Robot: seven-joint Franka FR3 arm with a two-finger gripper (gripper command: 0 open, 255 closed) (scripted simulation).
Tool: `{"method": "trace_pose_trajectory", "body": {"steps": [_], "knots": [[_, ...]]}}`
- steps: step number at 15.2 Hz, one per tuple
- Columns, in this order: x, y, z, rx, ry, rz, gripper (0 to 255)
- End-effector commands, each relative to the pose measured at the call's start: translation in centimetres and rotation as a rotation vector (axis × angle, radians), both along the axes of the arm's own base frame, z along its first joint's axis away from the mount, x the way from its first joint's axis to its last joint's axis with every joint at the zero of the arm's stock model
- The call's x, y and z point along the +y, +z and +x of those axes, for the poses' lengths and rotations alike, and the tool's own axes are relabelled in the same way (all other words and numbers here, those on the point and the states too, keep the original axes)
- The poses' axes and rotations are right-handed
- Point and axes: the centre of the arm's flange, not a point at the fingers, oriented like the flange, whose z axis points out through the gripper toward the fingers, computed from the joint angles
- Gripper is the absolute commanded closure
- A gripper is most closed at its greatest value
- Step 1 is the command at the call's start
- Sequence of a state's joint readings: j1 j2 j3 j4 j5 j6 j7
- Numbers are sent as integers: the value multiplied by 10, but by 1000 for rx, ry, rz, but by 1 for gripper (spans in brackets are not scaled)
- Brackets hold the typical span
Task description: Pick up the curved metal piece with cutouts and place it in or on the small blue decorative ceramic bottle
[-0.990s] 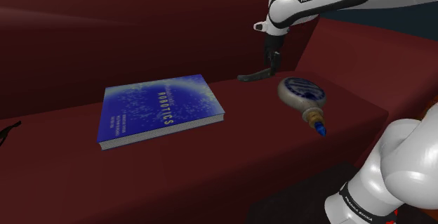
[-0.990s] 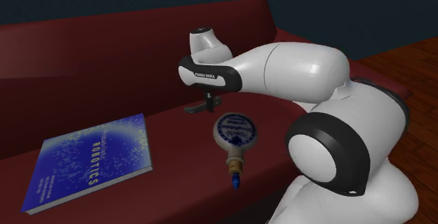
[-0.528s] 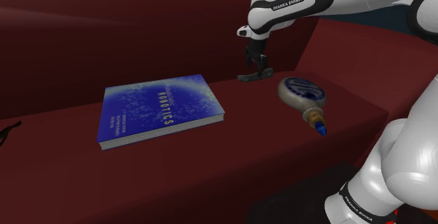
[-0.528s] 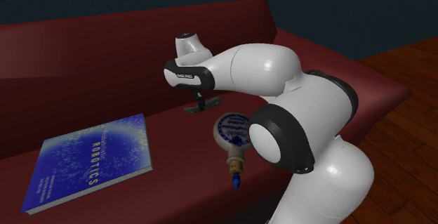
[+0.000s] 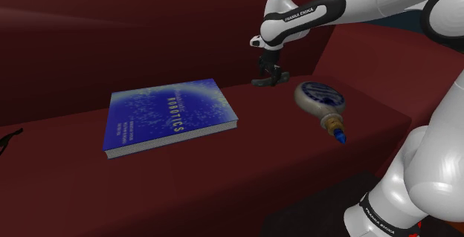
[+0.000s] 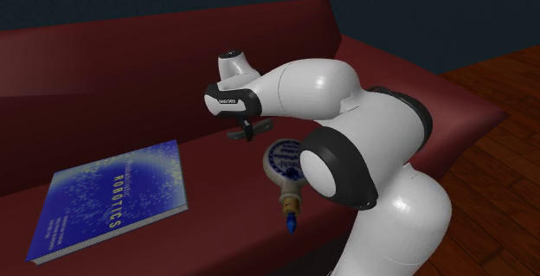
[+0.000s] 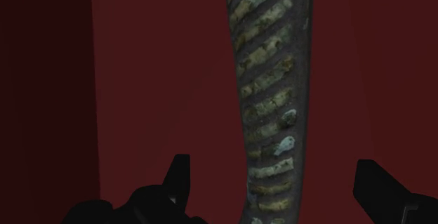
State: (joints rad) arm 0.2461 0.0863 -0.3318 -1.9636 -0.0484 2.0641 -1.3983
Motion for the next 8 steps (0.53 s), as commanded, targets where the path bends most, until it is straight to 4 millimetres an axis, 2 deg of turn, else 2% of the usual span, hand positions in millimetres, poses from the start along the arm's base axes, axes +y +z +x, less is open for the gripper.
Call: {"method": "trace_pose_trajectory", "body": {"steps": [1,5,6,8], "knots": [[0,-1,0,0,0,0,0],[0,-1,0,0,0,0,0],[0,-1,0,0,0,0,255],[0,-1,0,0,0,0,255]]}}
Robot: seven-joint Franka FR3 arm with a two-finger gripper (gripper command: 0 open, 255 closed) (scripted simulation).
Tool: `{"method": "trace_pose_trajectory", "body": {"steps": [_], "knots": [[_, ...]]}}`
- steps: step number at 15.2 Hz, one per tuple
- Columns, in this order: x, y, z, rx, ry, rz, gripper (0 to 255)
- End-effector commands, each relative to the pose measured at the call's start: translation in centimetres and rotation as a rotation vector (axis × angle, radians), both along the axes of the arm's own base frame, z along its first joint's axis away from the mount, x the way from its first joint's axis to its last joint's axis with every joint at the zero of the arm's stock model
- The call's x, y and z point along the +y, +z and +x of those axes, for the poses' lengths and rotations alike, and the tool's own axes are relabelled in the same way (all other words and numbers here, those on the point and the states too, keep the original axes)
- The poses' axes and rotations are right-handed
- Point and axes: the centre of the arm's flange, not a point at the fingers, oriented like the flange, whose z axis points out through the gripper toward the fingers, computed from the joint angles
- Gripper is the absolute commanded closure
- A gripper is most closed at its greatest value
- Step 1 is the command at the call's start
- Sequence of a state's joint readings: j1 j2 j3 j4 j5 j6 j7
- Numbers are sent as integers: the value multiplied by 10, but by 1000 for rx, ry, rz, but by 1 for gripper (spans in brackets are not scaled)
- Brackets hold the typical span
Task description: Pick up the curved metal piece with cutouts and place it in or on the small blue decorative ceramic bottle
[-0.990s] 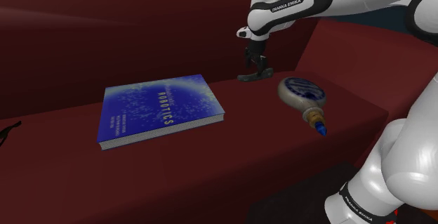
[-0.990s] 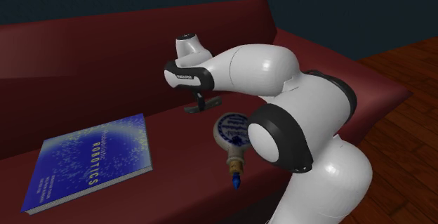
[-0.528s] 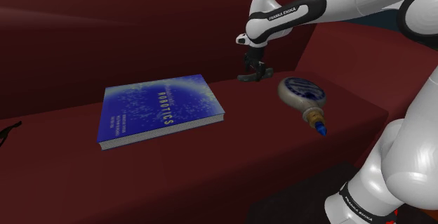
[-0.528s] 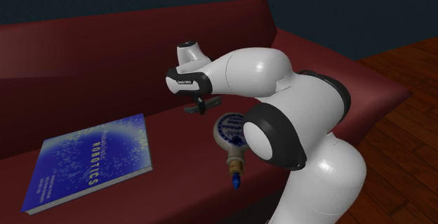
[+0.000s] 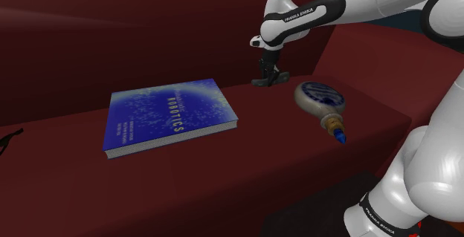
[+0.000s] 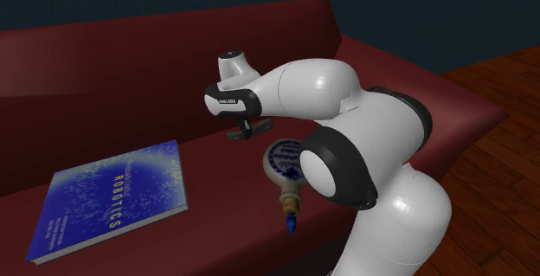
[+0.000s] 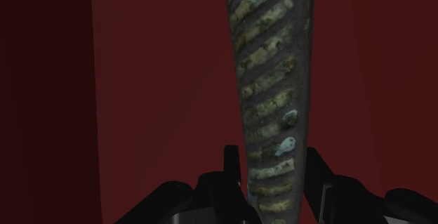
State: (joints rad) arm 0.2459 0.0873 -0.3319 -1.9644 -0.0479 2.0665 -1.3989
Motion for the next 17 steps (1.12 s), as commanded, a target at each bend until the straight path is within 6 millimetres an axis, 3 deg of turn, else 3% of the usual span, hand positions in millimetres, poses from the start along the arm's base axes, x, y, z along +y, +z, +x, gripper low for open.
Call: {"method": "trace_pose_trajectory", "body": {"steps": [1,7,17], "knots": [[0,0,0,0,0,0,255],[0,0,0,0,0,0,255],[0,53,0,0,0,0,255]]}}
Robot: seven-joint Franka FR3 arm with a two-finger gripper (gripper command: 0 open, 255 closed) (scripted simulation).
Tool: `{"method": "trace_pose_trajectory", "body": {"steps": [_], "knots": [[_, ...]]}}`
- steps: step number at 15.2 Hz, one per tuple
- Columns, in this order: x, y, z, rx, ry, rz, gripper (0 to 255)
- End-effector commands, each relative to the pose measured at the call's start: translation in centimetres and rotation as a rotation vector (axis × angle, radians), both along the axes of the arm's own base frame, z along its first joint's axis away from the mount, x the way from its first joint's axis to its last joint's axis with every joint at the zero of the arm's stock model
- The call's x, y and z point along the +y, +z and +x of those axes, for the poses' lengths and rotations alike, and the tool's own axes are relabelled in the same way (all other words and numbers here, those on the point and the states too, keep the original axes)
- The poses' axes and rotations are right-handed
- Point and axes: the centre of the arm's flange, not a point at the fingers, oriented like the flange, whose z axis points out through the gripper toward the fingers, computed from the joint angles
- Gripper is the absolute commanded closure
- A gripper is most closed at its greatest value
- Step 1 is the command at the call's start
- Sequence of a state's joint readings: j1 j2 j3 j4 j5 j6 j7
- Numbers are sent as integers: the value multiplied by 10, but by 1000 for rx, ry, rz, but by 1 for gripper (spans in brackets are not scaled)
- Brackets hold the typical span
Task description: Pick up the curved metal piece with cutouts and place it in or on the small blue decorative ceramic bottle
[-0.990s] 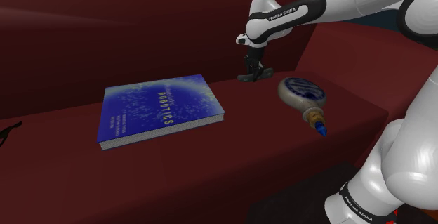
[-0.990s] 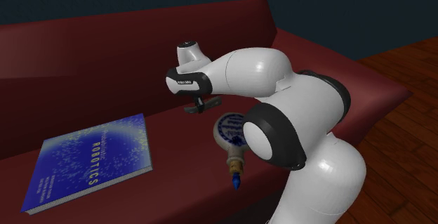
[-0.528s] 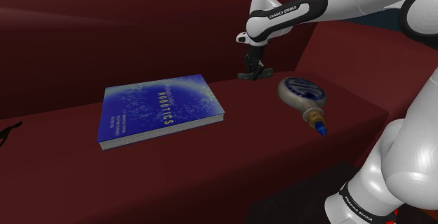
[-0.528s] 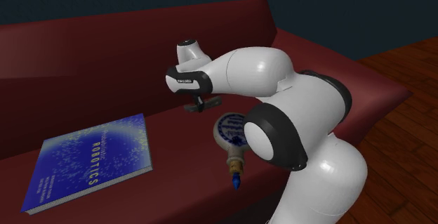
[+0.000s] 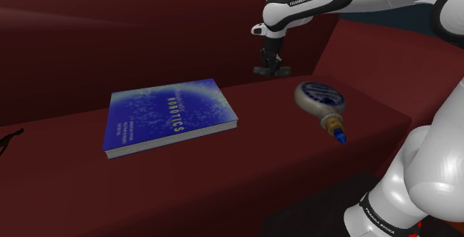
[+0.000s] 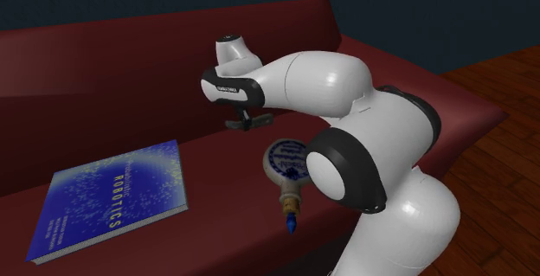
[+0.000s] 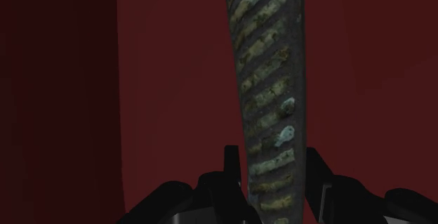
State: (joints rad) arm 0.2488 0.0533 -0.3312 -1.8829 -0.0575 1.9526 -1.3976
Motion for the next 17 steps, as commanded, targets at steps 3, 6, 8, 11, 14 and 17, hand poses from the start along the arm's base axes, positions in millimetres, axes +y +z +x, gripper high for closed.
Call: {"method": "trace_pose_trajectory", "body": {"steps": [3,6,8,11,14,17], "knots": [[0,21,1,0,0,0,255],[0,37,1,0,0,0,255],[0,48,1,0,0,0,255],[0,64,1,0,0,0,255],[0,80,1,0,0,0,255],[0,95,1,0,0,0,255]]}}
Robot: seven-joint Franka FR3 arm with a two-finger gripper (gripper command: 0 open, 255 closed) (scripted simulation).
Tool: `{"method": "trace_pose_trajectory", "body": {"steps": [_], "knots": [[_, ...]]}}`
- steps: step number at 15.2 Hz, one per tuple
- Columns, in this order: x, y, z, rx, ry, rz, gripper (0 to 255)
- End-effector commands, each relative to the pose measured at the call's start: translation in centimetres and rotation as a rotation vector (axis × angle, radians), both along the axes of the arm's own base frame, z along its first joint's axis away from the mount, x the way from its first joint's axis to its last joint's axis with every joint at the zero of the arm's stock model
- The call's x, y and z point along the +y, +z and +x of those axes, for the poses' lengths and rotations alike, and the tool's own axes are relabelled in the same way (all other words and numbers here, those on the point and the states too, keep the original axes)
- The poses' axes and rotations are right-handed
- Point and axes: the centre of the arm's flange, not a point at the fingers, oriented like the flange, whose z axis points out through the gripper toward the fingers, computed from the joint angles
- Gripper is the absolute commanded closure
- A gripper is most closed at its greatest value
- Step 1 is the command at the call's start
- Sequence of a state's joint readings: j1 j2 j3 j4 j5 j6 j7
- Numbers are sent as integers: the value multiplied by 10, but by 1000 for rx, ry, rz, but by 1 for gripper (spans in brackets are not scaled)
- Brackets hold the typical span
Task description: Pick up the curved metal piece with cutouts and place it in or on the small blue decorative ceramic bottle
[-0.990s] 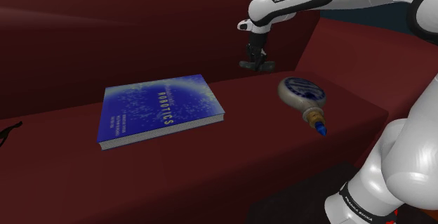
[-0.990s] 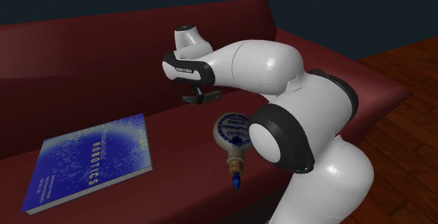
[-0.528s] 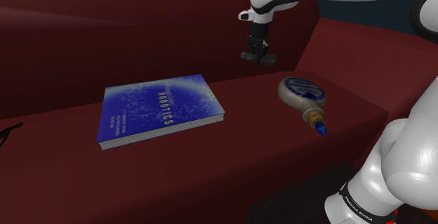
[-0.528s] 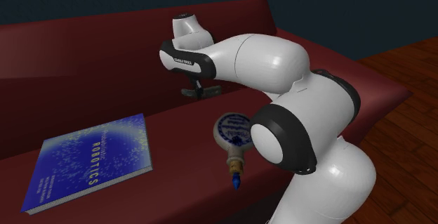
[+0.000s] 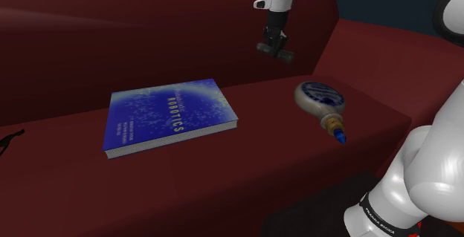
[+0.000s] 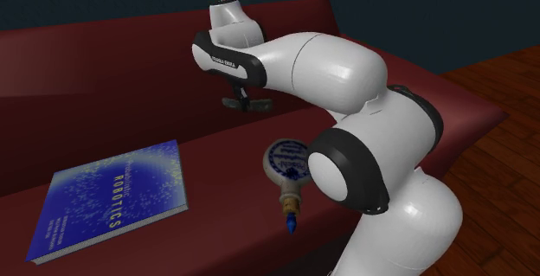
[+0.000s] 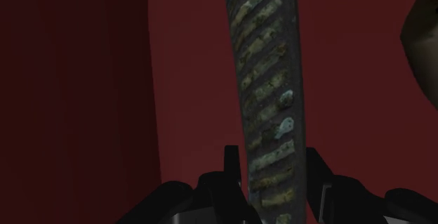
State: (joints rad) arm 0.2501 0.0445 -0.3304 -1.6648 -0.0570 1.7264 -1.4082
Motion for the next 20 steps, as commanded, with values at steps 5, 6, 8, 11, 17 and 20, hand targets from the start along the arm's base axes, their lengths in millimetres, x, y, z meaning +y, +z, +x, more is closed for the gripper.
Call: {"method": "trace_pose_trajectory", "body": {"steps": [5,6,8,11,17,20], "knots": [[-1,32,0,0,0,0,255],[-1,38,0,0,0,0,255],[-1,48,0,0,0,0,255],[-1,64,0,0,0,0,255],[-1,96,0,0,0,0,255],[2,99,-26,0,0,0,255]]}}
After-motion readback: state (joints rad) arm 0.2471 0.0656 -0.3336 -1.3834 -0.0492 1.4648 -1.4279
